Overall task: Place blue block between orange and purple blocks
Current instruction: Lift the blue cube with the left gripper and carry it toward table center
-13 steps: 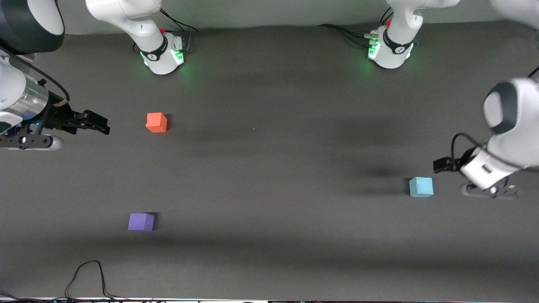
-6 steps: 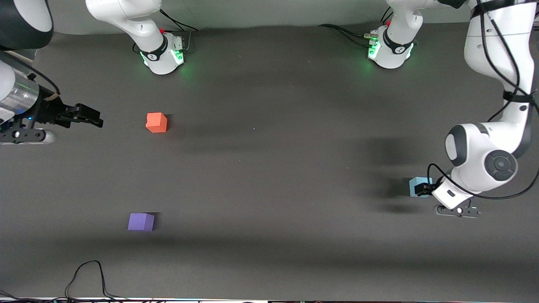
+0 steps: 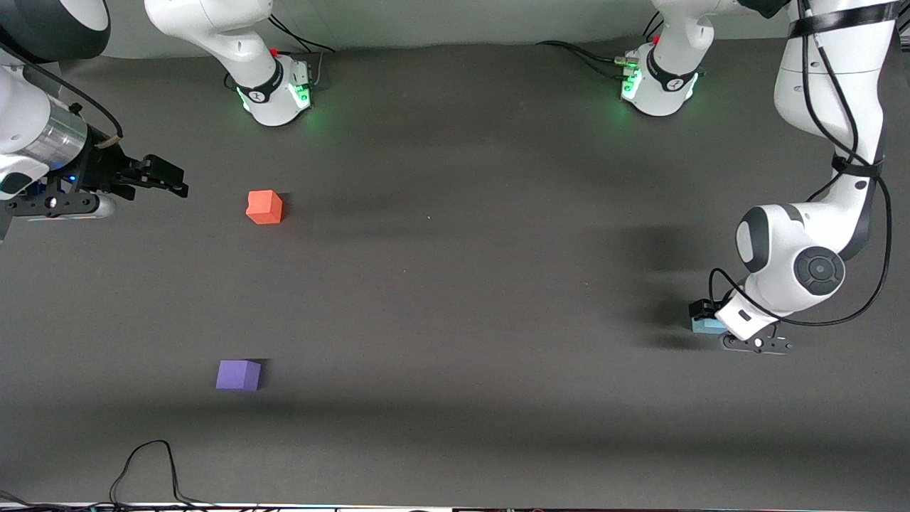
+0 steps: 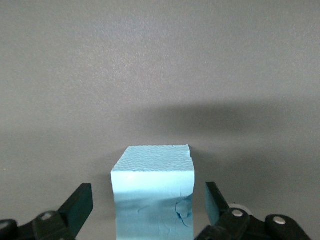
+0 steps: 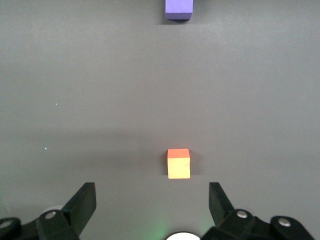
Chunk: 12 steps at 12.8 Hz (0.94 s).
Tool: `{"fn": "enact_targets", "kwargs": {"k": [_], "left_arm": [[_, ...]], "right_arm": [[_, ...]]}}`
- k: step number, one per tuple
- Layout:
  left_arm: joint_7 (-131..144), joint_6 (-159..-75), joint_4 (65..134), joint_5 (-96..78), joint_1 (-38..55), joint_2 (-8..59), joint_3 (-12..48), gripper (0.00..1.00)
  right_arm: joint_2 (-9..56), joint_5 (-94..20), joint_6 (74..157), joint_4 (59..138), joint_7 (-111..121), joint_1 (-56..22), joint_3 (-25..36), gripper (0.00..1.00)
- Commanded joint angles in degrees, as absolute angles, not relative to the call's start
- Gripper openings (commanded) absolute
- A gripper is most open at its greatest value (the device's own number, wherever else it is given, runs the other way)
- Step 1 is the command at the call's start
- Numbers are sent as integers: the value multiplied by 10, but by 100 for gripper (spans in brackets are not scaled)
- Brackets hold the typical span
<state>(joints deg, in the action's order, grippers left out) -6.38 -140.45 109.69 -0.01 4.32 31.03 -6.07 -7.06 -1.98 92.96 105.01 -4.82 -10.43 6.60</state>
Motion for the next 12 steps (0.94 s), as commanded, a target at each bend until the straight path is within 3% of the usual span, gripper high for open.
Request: {"fn": "enact_targets", "kwargs": {"k": [1,3,4,8,12], "left_arm": [[-72,-1405,1111,-7,44,300,-61,74],[-66,-1401,1111,-7,45,300,-61,46],[-65,-1392,1110,-7,44,299,-61,43],[-68,-1329,1081,-8,43,264,-61,42],[-62,-1105,963,-12,48,225,-59,42]], "right_arm": [[-58,-23,934,1029,-36,-107,69,100],[-53,-23,931,1017,-36,-106,70,100],[-52,-23,931,1013,-36,-105,70,100],[-50,-27,930,999,-37,-106,72,100],[-53,-28,906,989,-36,-106,73,100]]}}
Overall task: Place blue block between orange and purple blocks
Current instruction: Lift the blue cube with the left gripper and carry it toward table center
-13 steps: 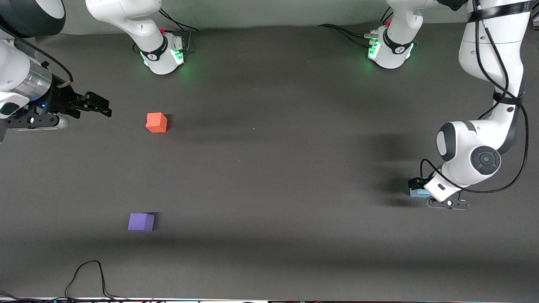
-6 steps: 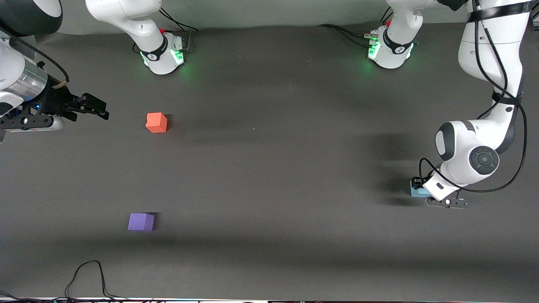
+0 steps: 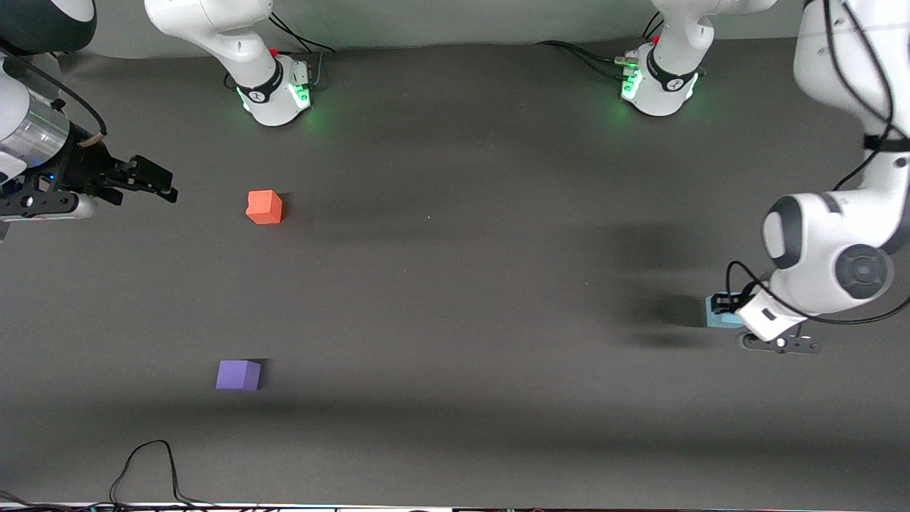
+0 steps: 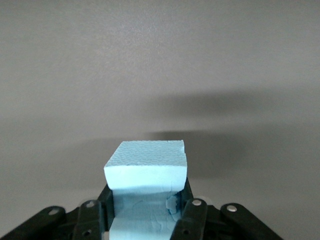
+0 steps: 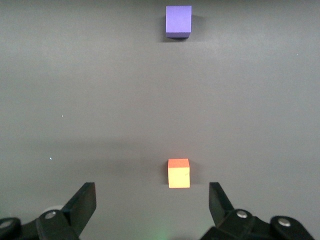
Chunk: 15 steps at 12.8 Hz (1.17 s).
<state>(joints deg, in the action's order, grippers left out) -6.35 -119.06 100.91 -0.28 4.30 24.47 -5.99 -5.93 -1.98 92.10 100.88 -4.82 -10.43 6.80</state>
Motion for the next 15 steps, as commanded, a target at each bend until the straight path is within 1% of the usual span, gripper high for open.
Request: {"fn": "enact_targets", "kwargs": {"k": [1,3,5,7,9,10,15], "left_arm": [[-46,-1053,935,-23,53,217,-55,42],[21,-975,880,-38,77,212,-34,42],[142,-941,836,-38,113,213,5,42],[272,-944,805,-40,141,221,55,42],[377,-948,777,-36,175,246,100,42],[406,-955,764,-36,196,256,102,42],[489,-1018,761,-29,270,285,102,42]], "right_arm": [[-50,-28,906,986,-36,-106,74,100],[-50,-28,905,986,-36,-106,73,100],[-49,-28,905,986,-35,-106,74,100],[-49,-28,902,988,-35,-106,74,100],[-47,-27,899,990,-35,-106,73,100],[-47,-27,901,991,-34,-106,73,100],[-38,-26,901,991,-35,-107,72,100]]}}
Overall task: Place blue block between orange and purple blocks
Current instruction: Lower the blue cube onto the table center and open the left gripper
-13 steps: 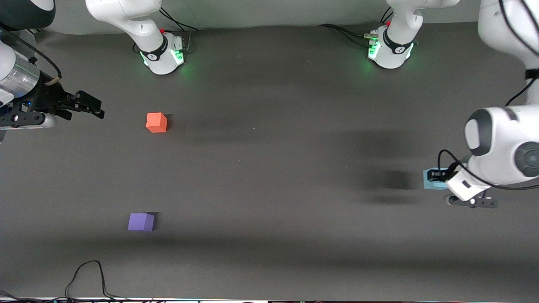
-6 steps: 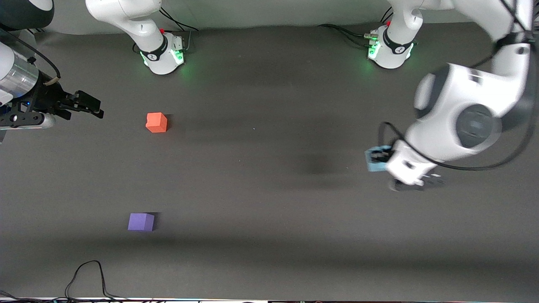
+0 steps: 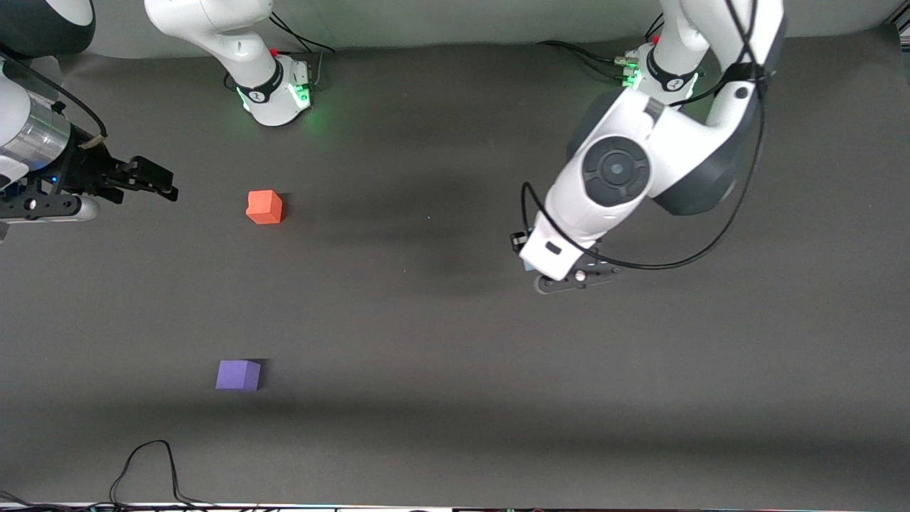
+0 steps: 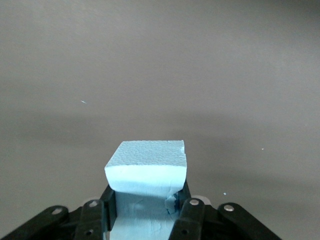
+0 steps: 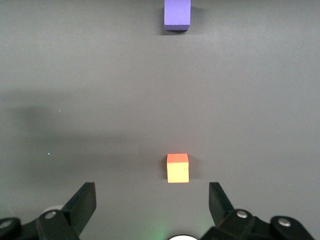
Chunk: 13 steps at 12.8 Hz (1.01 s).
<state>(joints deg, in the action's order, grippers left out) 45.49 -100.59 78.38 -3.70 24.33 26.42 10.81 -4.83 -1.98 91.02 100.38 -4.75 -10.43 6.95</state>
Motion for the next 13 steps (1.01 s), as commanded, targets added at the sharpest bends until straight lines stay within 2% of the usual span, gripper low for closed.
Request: {"fn": "enact_targets", "kwargs": {"k": [1,4,8,13], "left_arm": [[510,-1035,760,-21,292,293,102,42],[594,-1109,756,20,367,344,101,42],[684,-1178,728,104,450,448,98,42],[717,-1230,729,148,475,508,98,41]], "right_arm": [[-38,-26,901,992,-35,-107,72,100],[-37,-23,901,992,-35,-107,72,100],[-38,-22,899,992,-35,-107,71,100],[-37,-22,899,992,-35,-107,71,100]]}}
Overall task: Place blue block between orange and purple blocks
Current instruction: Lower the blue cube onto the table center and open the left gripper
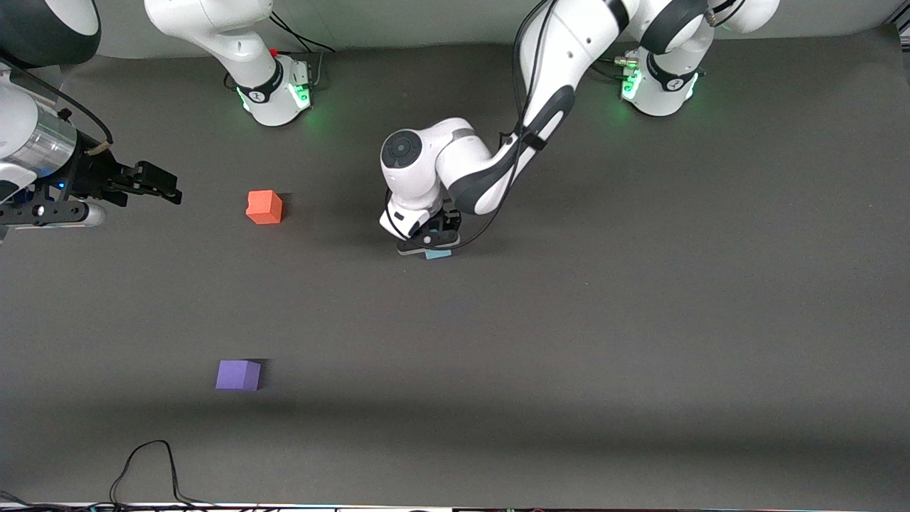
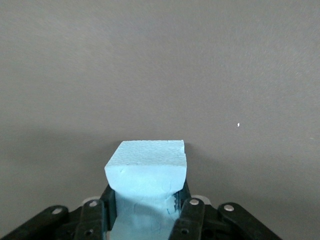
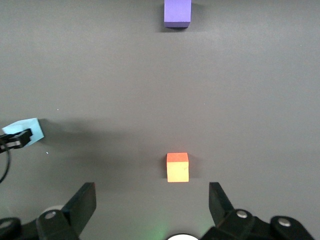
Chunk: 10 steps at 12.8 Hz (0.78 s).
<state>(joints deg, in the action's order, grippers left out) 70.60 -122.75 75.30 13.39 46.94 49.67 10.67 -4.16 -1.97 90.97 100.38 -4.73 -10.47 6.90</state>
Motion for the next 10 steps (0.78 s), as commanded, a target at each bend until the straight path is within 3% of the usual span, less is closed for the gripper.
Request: {"fn": "enact_targets", "kwargs": {"k": [1,4,6,7,10], "left_arm": [[716,-1230,728,147,475,508,98,42],[714,-1231,728,148,475,509,98,45],[709,-1230,729,148,475,509,98,90],[708,-1230,729,149,474,509,98,100],[705,-1208,727,148,464,483,98,100]], "right_arm": [[-37,-22,899,992,-35,-107,72,100],[-37,-21,899,992,-35,-107,71,100],[-37,-21,899,992,-35,-107,71,100],[-37,-21,899,992,-35,-107,72,100],[-33,-22,899,992,-36,-106,71,100]]}}
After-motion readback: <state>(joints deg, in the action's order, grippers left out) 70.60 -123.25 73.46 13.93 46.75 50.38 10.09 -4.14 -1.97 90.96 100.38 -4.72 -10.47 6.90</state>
